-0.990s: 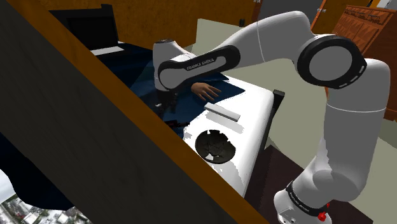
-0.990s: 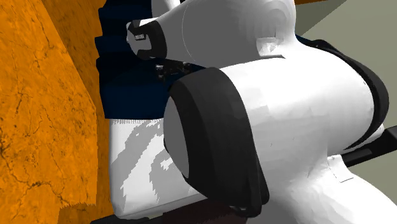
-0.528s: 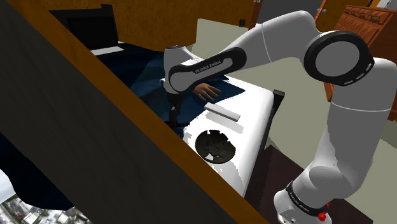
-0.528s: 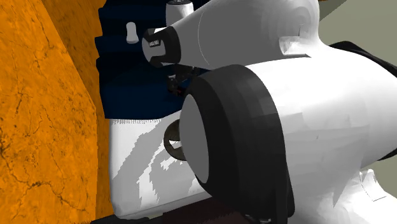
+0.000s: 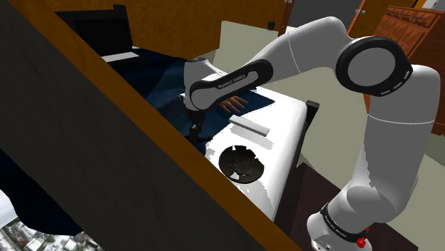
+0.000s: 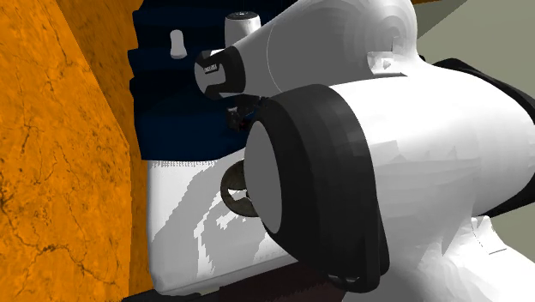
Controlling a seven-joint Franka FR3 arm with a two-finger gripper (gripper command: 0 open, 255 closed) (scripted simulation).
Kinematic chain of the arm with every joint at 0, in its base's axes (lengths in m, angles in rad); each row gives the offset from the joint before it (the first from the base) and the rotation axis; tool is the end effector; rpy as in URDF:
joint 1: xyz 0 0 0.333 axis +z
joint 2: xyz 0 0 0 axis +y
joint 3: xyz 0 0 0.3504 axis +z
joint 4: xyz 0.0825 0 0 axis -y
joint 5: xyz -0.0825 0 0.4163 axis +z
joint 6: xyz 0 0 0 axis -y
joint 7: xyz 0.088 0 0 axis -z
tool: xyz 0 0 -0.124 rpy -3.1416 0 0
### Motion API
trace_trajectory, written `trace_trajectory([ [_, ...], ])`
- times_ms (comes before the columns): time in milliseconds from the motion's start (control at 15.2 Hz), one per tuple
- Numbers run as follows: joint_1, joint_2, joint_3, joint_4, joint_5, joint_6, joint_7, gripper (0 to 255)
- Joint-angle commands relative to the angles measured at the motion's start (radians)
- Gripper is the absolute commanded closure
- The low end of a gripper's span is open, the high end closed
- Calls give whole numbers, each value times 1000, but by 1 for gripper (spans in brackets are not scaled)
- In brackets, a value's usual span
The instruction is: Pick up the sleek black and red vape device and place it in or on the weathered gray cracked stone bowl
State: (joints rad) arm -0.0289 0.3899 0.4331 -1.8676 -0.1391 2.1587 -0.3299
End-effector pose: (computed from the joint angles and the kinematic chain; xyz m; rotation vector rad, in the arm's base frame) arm 0.6161 0.2377 0.3147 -2.8557 -1.1924 0.0931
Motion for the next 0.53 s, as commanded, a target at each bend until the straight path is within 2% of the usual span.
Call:
trace_trajectory([
  [0,0,0,0,0,0,1,0,0],
  [132,0,0,0,0,0,0,0,0],
  [198,0,0,0,0,0,0,0,255],
  [462,0,0,0,0,0,0,0,255],
])
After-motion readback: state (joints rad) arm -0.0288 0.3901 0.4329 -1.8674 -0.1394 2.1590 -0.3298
